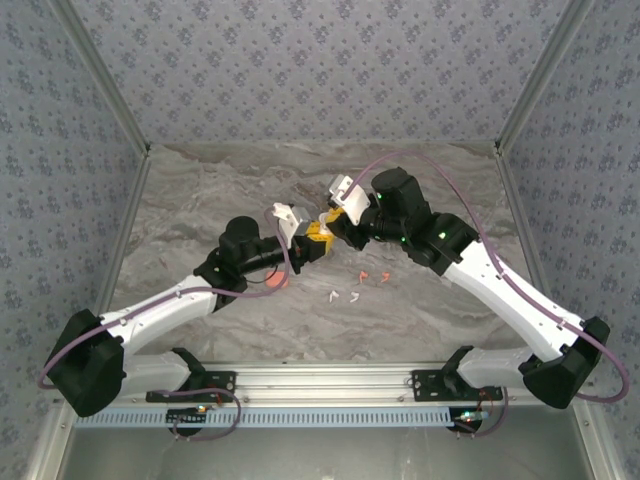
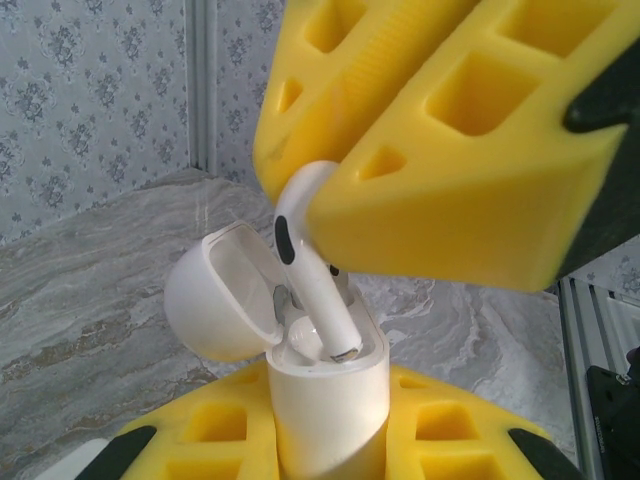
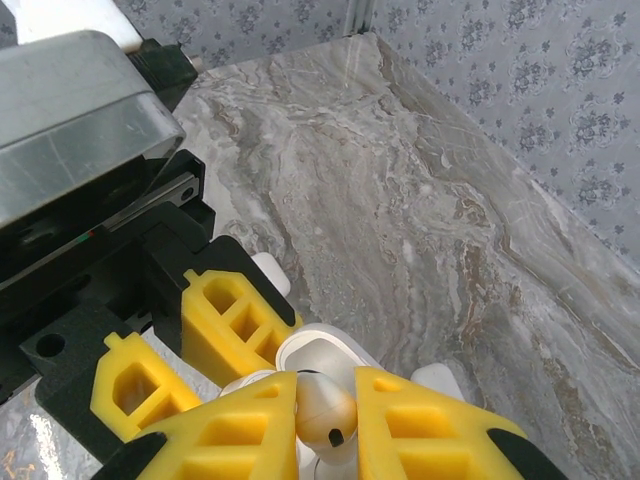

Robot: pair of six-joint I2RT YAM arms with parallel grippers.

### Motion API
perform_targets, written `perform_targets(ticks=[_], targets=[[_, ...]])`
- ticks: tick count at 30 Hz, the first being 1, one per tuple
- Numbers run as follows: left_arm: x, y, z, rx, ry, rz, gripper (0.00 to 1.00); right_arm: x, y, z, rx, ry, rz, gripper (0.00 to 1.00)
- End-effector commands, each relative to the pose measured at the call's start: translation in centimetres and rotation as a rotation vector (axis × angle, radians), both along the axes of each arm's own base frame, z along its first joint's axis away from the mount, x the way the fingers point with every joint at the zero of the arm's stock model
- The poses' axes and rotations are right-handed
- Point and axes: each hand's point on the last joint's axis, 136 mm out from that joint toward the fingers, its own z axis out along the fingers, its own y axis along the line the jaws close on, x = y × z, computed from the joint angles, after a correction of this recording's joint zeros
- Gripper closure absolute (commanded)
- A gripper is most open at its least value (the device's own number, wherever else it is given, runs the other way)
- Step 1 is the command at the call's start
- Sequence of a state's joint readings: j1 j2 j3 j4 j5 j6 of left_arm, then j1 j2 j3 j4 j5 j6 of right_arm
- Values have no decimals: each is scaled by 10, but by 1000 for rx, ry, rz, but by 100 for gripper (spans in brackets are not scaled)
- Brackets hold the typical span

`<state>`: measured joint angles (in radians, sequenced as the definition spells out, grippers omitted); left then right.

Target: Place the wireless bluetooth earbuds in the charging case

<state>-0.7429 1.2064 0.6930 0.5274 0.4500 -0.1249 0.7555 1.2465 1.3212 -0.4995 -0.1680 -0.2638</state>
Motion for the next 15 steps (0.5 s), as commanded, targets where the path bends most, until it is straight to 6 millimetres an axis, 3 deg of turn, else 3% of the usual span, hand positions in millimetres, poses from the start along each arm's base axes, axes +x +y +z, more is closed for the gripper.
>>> perform_targets(ticks=[1, 9, 15], targets=[[-5, -5, 30, -66, -53, -30, 96, -2, 1, 1, -23, -3, 11, 81], [-6, -5, 30, -67, -52, -29, 96, -9, 5, -5, -26, 35, 50, 80], [-7, -4, 30, -69, -52, -30, 96, -21, 4, 14, 55, 91, 112, 67]])
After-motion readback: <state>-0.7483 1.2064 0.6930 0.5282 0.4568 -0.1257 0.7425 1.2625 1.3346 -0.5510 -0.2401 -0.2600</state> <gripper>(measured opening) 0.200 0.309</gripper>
